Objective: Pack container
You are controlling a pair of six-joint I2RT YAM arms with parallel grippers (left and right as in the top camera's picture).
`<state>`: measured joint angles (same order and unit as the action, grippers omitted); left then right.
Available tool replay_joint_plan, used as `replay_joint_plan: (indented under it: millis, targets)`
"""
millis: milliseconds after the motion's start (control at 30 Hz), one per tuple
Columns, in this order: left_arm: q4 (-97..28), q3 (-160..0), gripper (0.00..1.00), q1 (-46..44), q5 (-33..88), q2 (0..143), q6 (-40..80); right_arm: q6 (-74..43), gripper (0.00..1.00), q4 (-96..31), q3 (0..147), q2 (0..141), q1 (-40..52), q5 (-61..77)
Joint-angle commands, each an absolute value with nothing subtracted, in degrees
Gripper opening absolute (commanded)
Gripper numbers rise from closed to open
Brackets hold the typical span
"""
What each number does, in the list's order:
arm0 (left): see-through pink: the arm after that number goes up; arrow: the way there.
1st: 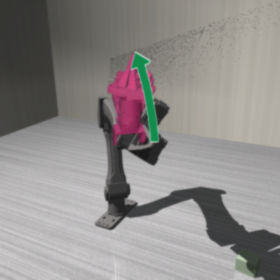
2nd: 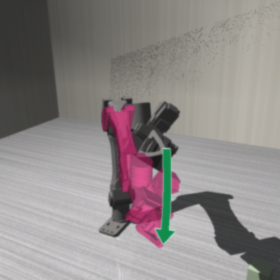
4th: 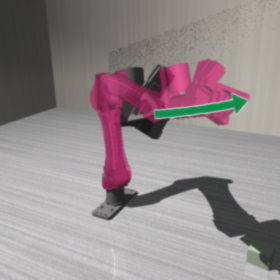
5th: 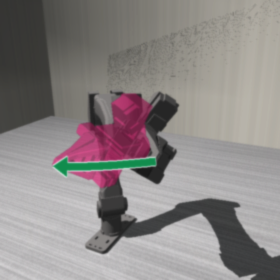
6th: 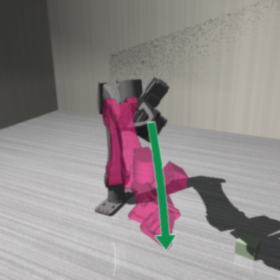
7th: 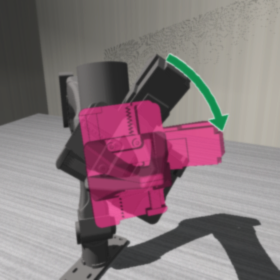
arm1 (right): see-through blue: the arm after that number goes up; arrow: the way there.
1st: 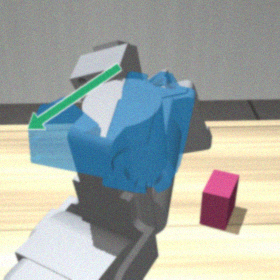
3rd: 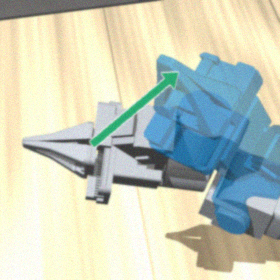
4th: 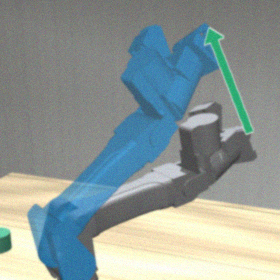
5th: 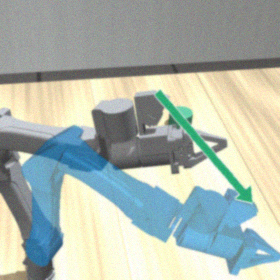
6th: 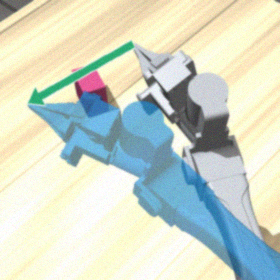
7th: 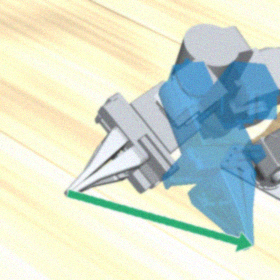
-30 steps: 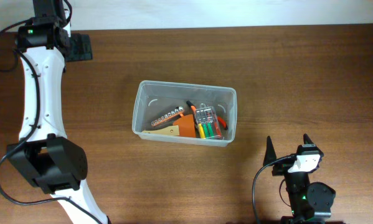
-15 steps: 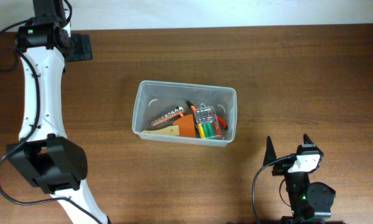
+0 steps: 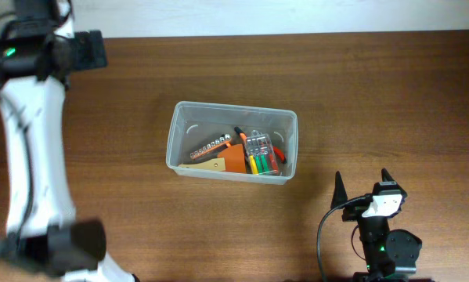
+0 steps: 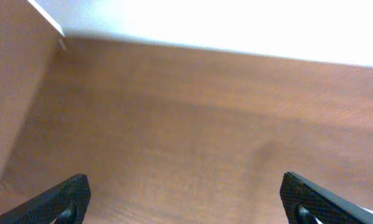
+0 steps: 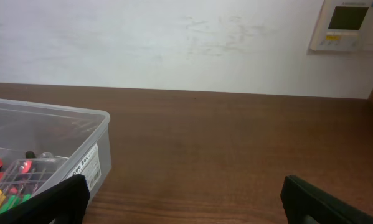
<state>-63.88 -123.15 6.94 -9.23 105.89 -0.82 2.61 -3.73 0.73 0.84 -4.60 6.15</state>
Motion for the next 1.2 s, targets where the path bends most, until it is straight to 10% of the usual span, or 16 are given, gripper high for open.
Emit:
replay_joint_plan:
  millis: [0,1167]
  targets:
    - [-63.40,-123.87,0.99,7.29,-5.13,94.65,-0.64,2.74,0.99,-3.64,0.32,0.19,-4.10,7.07]
    - [-12.12,-29.67,0.99,6.26,7.31,27.42,-0.60,2.74,0.99,-3.64,0.32,0.19,-4.10,7.07]
